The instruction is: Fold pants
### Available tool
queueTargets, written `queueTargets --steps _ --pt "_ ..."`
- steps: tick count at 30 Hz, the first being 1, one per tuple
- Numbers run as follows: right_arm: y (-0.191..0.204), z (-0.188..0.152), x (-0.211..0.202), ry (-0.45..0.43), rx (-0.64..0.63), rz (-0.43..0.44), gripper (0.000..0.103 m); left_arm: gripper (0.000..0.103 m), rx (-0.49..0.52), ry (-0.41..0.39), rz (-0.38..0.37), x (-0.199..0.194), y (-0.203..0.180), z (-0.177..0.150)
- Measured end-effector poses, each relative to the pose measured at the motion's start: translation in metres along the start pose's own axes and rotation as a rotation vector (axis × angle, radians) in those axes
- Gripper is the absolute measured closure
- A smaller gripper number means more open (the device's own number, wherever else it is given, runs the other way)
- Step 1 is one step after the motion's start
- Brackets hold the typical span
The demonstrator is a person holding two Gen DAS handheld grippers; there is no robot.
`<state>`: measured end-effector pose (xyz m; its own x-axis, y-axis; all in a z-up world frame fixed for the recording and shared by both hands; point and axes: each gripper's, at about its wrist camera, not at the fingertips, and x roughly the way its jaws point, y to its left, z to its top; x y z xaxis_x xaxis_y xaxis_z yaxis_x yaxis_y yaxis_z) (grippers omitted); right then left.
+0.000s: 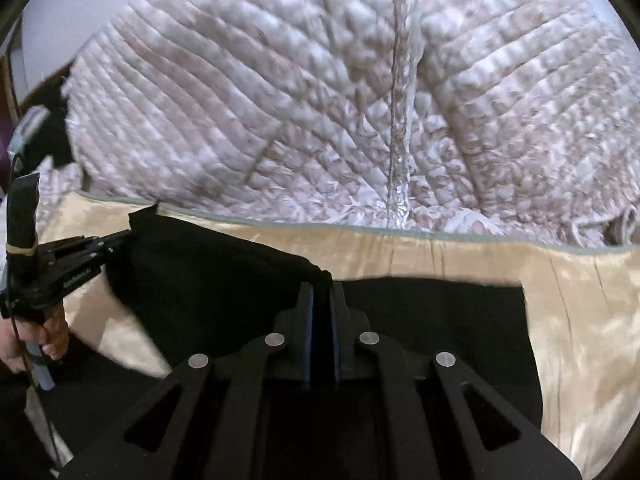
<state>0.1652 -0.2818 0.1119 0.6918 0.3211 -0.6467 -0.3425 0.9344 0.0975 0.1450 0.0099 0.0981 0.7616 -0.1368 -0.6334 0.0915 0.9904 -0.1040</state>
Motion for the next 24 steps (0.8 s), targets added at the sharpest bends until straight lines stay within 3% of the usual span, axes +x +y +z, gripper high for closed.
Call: queueTargets --steps 5,12,14,17,18,19,20,21,22,24 --pt "0.019 -0.058 -0.065 -0.016 0.058 0.032 0.097 0.101 -0.048 -0.001 -0.042 -0.063 -0.003 -0.052" --pt "0.025 -0.163 -0.096 0.107 0.209 0.031 0.103 0.102 -0.098 0.140 -0.093 -0.092 -0.008 -0.137" --pt "0.022 -0.189 -0.092 0.187 0.251 0.012 0.103 0.102 -0.105 0.164 -0.091 -0.094 -0.006 -0.146" --pt "0.012 -0.204 -0.092 0.215 0.300 -0.008 0.103 0.101 -0.129 0.137 -0.071 -0.100 0.000 -0.136" --pt "0.006 -0.203 -0.094 0.202 0.328 -0.001 0.099 0.098 -0.138 0.126 -0.070 -0.100 0.001 -0.131" --pt "0.000 -0.200 -0.099 0.175 0.356 0.003 0.094 0.085 -0.150 0.120 -0.066 -0.100 0.002 -0.125" --pt "-0.004 -0.197 -0.102 0.153 0.369 -0.003 0.080 0.074 -0.151 0.119 -0.060 -0.098 0.001 -0.120" --pt "-0.008 -0.193 -0.105 0.131 0.381 -0.014 0.061 0.052 -0.143 0.118 -0.058 -0.095 -0.001 -0.117" --pt "-0.015 -0.189 -0.105 0.110 0.401 -0.024 0.053 0.045 -0.132 0.110 -0.057 -0.091 -0.005 -0.113" --pt "-0.025 -0.185 -0.100 0.106 0.444 -0.028 0.049 0.045 -0.068 0.108 -0.028 -0.077 -0.020 -0.105"
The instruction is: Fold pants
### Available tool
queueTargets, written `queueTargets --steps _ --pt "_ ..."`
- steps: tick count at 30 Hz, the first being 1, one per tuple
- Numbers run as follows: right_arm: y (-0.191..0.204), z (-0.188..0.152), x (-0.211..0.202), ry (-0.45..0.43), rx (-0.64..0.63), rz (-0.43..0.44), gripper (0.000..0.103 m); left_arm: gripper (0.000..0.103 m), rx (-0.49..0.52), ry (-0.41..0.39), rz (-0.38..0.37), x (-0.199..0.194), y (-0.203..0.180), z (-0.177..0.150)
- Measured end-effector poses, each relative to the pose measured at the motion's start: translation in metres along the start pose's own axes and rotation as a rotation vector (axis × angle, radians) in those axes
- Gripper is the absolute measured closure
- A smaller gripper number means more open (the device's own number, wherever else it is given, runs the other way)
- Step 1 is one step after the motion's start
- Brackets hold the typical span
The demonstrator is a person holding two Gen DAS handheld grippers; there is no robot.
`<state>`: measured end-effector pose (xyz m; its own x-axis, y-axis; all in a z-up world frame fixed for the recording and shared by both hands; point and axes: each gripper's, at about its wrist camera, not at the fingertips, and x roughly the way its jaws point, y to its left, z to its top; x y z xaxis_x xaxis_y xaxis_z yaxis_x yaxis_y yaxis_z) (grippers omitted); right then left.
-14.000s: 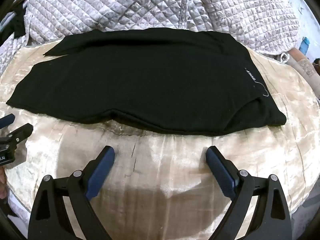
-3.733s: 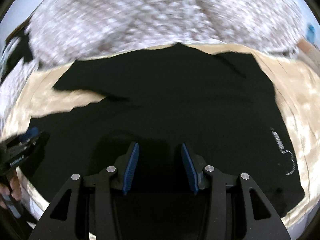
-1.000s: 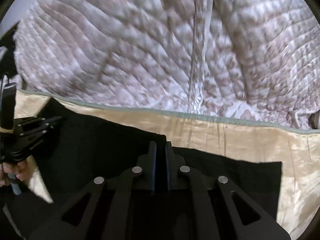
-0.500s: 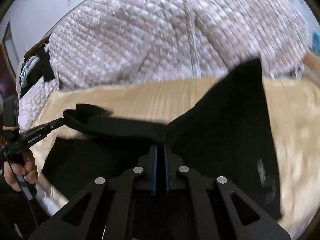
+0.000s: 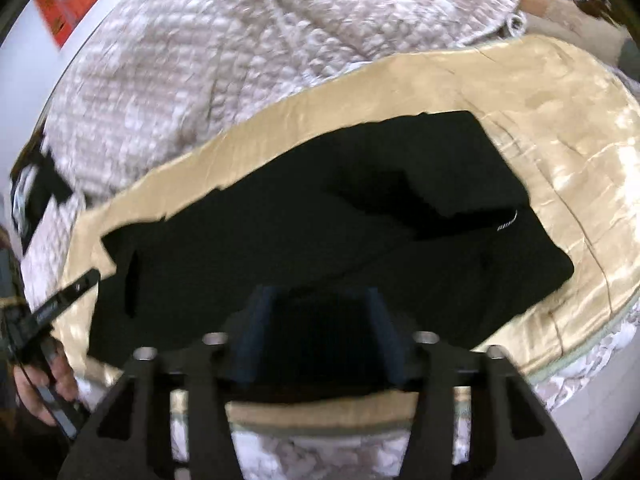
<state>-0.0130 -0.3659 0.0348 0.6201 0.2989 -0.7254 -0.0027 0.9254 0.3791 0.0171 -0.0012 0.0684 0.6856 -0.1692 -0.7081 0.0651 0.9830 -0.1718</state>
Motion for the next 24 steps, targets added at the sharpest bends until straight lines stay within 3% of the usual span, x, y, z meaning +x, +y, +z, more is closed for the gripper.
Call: queueTargets --steps 3,6,8,9,10,13,19,21,24 --pt "-0.014 0.014 0.013 0.004 0.079 -0.023 0.049 0.045 0.125 0.030 0.051 0.029 -0.025 0.004" --pt "-0.031 0.021 0.021 -0.011 0.157 -0.064 0.049 0.045 0.183 0.067 0.141 0.056 -0.033 0.001" --pt "-0.047 0.022 0.023 -0.024 0.227 -0.073 0.049 0.058 0.179 0.063 0.189 0.063 -0.028 -0.003" --pt "-0.055 0.023 0.024 -0.031 0.264 -0.064 0.049 0.082 0.165 0.055 0.203 0.062 -0.023 -0.005" --pt "-0.062 0.023 0.024 -0.039 0.295 -0.049 0.049 0.093 0.138 0.046 0.208 0.060 -0.017 -0.005" --pt "-0.078 0.024 0.021 -0.085 0.389 -0.002 0.049 0.098 0.015 -0.027 0.185 0.036 0.007 -0.005" --pt "-0.100 0.026 0.016 -0.172 0.556 0.099 0.049 0.098 -0.233 -0.128 0.138 -0.017 0.056 -0.027" --pt "-0.103 0.028 0.016 -0.182 0.577 0.113 0.061 0.097 -0.310 -0.129 0.123 -0.025 0.070 -0.039" --pt "-0.106 0.027 0.018 -0.176 0.589 0.104 0.066 0.090 -0.393 -0.099 0.107 -0.022 0.090 -0.052"
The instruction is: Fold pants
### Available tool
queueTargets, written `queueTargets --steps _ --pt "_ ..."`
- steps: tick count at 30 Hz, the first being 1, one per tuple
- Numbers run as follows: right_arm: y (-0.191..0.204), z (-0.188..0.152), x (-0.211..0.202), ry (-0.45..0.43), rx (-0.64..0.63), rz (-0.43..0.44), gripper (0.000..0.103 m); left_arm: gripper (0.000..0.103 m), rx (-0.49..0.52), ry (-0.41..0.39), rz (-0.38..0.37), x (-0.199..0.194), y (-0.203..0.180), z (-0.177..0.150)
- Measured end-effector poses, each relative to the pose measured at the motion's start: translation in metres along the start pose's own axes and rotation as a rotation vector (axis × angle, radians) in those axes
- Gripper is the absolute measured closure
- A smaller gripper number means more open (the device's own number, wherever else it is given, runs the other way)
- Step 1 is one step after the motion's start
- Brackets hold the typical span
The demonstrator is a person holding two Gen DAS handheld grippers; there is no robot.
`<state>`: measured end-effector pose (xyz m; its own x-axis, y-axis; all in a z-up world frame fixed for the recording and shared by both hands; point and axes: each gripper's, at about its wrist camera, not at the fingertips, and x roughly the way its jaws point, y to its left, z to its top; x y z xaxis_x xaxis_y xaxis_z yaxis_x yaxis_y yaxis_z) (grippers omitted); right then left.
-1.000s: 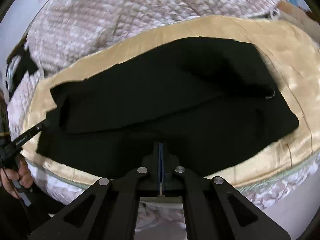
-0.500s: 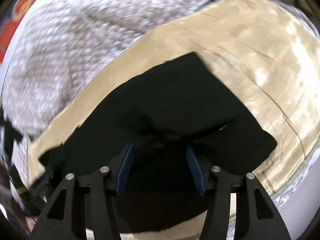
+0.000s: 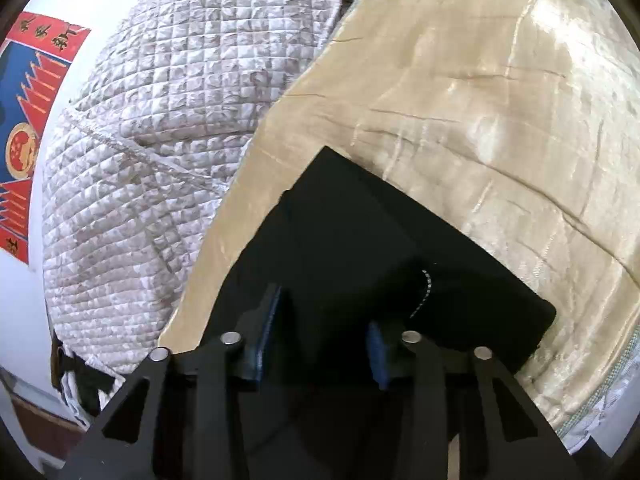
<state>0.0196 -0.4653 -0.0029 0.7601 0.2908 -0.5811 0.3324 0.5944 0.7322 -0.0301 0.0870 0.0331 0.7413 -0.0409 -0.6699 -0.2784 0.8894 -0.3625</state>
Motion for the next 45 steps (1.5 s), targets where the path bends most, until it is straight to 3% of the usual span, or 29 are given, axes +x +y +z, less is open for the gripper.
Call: queueTargets --steps 4,8,10,12,14,15,16,22,26,29,31,35,45 --pt "0.001 0.002 0.003 0.004 -0.004 0.004 0.066 0.081 -0.094 0.054 -0.035 0.013 0.021 -0.001" --pt "-0.001 0.004 0.004 -0.002 0.003 0.005 0.066 0.080 -0.175 0.059 -0.074 0.020 0.037 0.000" --pt "0.000 0.004 0.005 -0.002 -0.002 0.003 0.071 0.080 -0.199 0.056 -0.095 0.023 0.040 0.000" --pt "0.001 0.004 0.005 0.001 -0.013 0.000 0.083 0.081 -0.205 0.051 -0.099 0.027 0.040 0.001" --pt "0.004 0.004 0.006 0.005 -0.027 0.002 0.090 0.085 -0.170 0.047 -0.076 0.030 0.034 0.003" --pt "0.005 0.004 0.006 0.005 -0.032 0.003 0.091 0.095 -0.147 0.044 -0.055 0.031 0.030 0.005" --pt "0.007 0.004 0.005 0.002 -0.039 0.003 0.092 0.099 -0.138 0.048 -0.050 0.032 0.029 0.006" --pt "0.020 0.006 -0.008 -0.012 -0.079 0.048 0.095 0.099 -0.100 0.002 -0.063 -0.003 0.019 0.022" --pt "0.033 0.000 -0.039 -0.045 -0.111 0.091 0.095 0.099 -0.066 -0.048 -0.066 -0.036 0.019 0.025" --pt "0.021 -0.009 -0.056 -0.053 -0.099 0.071 0.095 0.099 -0.080 -0.018 -0.071 -0.041 0.034 0.018" --pt "0.006 -0.013 -0.058 -0.039 -0.087 0.017 0.095 0.099 -0.073 0.026 -0.031 -0.029 0.040 0.010" --pt "-0.028 -0.018 -0.034 0.054 0.006 -0.092 0.095 0.099 -0.084 0.113 0.009 -0.008 0.047 -0.009" --pt "-0.023 -0.020 -0.036 0.049 -0.062 -0.133 0.095 0.098 -0.025 0.117 0.047 -0.009 0.043 -0.016"
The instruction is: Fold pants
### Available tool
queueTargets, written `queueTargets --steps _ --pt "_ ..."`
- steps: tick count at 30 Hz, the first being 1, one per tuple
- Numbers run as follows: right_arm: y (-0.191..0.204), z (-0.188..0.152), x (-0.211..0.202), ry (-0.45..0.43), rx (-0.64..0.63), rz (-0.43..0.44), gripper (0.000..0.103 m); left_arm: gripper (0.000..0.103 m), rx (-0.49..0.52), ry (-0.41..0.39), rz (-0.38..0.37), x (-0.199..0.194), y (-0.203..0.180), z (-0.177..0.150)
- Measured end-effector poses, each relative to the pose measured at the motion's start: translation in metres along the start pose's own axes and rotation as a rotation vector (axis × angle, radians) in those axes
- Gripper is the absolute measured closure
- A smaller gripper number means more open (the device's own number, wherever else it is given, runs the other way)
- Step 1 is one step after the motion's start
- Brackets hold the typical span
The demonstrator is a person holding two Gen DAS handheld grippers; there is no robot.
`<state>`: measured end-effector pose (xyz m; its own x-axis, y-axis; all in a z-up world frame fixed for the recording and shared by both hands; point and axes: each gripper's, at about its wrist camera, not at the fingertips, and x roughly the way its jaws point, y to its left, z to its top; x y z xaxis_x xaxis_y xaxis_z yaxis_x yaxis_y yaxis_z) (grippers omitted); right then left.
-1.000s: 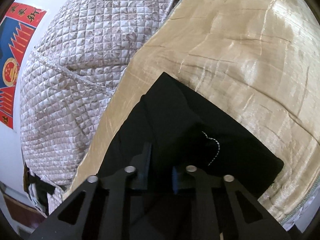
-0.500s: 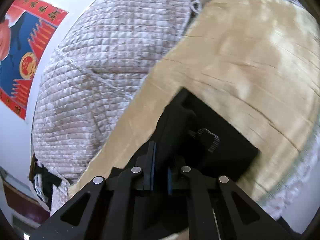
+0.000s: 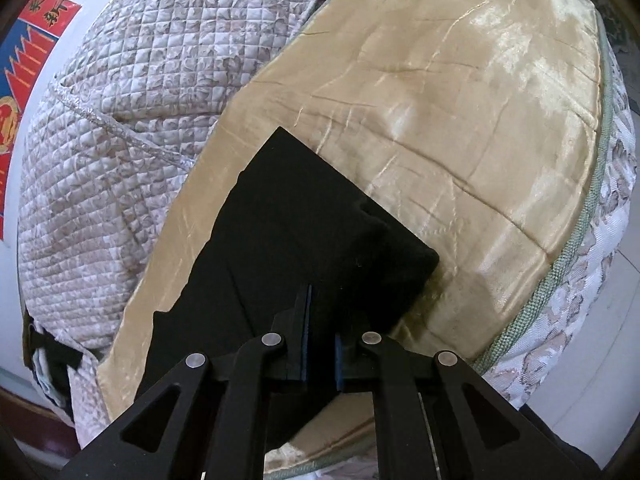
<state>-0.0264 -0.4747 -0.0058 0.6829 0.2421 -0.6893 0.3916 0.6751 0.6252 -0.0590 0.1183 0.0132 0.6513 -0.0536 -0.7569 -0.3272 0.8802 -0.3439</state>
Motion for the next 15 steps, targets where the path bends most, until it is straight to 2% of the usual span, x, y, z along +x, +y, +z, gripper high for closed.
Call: queueTargets --steps 2,4,5,8,10,12,15 --pt "-0.001 0.000 -0.002 0.002 -0.012 -0.009 0.094 0.097 -0.004 0.001 0.013 -0.002 0.005 0.002" --pt "0.000 0.001 -0.010 -0.026 -0.015 -0.038 0.086 0.094 -0.005 -0.019 0.052 -0.009 0.008 0.003" --pt "-0.002 0.001 -0.019 -0.056 -0.019 -0.069 0.081 0.094 -0.011 -0.027 0.069 -0.013 0.010 0.005" --pt "-0.003 0.002 -0.041 -0.147 -0.021 -0.158 0.081 0.094 -0.028 -0.069 0.146 -0.024 0.015 0.010" --pt "-0.001 0.002 -0.055 -0.213 -0.039 -0.194 0.081 0.094 -0.045 -0.093 0.172 -0.030 0.017 0.014" --pt "0.009 0.000 -0.060 -0.241 -0.091 -0.166 0.081 0.094 -0.035 -0.117 0.156 -0.034 0.012 0.018" --pt "0.039 -0.011 -0.039 -0.150 -0.259 -0.104 0.081 0.093 0.008 -0.124 0.084 -0.033 -0.004 0.016"
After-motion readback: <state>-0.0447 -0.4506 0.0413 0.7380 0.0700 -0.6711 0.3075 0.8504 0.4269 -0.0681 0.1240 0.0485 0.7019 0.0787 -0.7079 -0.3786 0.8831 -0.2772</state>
